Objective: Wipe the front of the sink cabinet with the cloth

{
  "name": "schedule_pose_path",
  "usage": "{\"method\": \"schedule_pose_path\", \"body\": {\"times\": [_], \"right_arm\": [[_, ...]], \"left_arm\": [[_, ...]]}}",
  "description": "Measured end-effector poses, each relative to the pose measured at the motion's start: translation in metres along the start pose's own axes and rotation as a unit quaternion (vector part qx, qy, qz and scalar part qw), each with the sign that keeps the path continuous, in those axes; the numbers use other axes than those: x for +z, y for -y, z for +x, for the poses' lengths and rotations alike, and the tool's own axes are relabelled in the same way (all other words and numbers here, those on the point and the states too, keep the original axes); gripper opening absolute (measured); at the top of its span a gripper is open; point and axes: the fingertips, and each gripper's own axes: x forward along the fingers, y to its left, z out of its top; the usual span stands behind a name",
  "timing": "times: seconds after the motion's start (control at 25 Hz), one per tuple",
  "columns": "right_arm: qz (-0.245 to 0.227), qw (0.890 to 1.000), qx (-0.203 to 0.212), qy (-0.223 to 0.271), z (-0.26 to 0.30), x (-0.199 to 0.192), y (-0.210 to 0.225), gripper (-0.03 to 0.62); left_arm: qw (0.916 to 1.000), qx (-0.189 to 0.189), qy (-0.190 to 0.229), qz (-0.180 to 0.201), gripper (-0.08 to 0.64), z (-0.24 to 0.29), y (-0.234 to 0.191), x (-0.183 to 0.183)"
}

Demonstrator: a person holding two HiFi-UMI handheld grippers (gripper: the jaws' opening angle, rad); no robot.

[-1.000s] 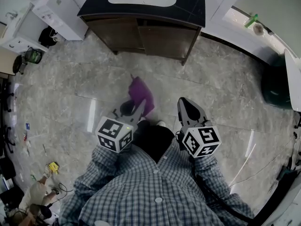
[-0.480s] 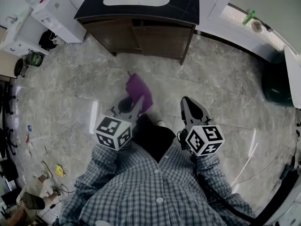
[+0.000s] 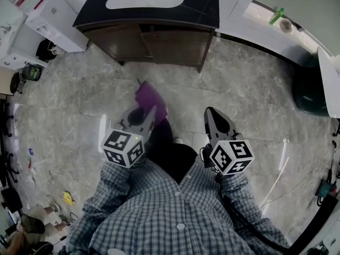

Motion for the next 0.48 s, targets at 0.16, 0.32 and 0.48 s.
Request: {"method": "schedule_pose_path", "body": {"times": [0.16, 0.32, 0.48], "right_arm": [[-0.008, 1.000, -0.002, -0.009, 0.022, 0.012, 0.007, 0.018], [-0.004, 1.000, -0.012, -0.016, 0.060, 0.032, 0.016, 0.018], [-0.005, 1.000, -0.019, -0.019, 0.102, 0.053, 0.015, 0.018]], "left_arm": [[1.0000, -0.001, -0.001, -0.006, 0.054, 0.027, -0.022, 0.014], [0.9999, -0.004, -0.003, -0.011, 0.054, 0.052, -0.054, 0.033], [0.9997, -0.002, -0.010, -0.021, 0.054, 0.072, -0.092, 0.049]]}}
